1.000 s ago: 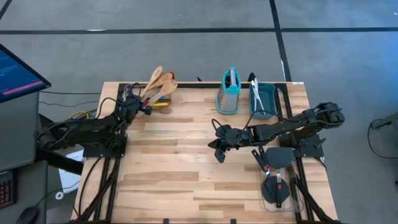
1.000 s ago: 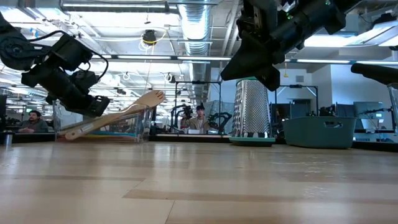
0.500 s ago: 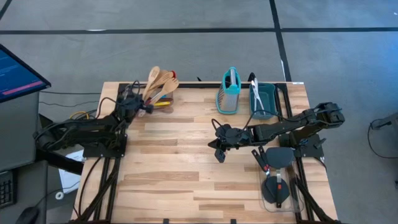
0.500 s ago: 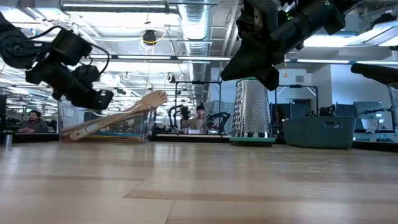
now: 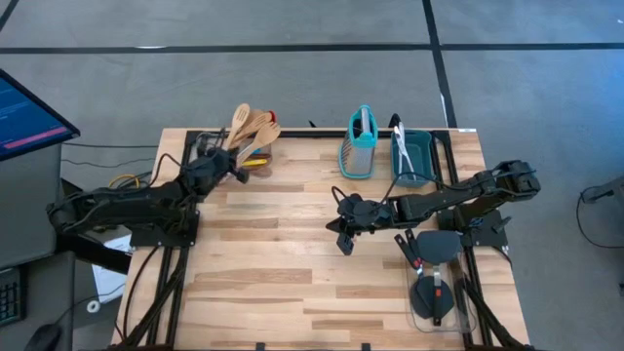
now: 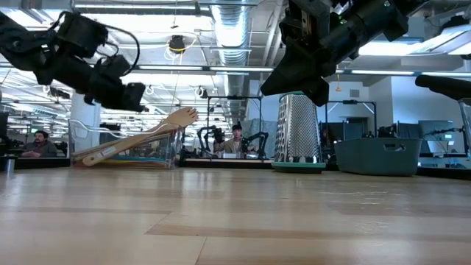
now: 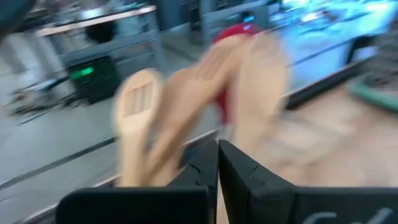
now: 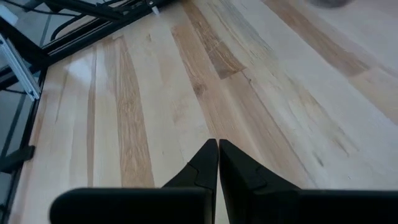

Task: Pick & Place Kitchen Items
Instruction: Return to Home Position

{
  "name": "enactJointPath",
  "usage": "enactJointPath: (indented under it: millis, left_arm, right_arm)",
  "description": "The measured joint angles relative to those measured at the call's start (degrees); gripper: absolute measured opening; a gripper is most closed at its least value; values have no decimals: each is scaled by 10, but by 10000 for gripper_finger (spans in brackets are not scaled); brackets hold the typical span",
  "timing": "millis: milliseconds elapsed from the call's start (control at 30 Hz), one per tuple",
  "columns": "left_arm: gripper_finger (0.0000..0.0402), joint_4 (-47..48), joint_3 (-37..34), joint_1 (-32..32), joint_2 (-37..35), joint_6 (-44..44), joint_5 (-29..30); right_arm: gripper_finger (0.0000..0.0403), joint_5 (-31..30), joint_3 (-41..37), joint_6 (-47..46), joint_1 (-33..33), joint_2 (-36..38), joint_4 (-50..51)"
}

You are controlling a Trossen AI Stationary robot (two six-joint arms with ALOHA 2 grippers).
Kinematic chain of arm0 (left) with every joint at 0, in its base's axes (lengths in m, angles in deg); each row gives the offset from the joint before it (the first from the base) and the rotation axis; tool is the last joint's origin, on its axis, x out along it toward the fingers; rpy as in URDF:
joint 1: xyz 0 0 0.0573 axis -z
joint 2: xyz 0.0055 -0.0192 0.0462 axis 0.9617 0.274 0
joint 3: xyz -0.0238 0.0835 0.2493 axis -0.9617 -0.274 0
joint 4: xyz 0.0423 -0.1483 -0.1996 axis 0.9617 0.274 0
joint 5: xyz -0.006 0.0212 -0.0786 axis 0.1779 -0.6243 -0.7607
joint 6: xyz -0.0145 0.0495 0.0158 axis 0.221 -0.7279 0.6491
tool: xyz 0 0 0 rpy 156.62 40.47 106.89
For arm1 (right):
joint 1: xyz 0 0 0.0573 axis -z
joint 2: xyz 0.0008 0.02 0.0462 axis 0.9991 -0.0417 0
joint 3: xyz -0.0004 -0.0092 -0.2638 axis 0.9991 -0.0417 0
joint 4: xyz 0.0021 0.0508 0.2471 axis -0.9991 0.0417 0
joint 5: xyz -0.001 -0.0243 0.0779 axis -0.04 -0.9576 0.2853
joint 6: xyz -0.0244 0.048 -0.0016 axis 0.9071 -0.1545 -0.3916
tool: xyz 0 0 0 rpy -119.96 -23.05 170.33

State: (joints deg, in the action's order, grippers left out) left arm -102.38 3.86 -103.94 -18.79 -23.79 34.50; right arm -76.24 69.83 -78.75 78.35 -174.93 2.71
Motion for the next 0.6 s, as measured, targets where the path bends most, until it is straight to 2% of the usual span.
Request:
enactJointPath:
  millis: [267,467,600]
  left_arm:
    - [0,-11,0,128,-47,13,-96]
    - [1,-12,22,219,-81,32,-103]
    - [1,-11,56,258,-83,31,-116]
  right_arm:
    - [10,0,0,59,0,0,-52]
    - [10,0,0,100,0,14,-93]
    - [10,0,-1,132,0,54,-90]
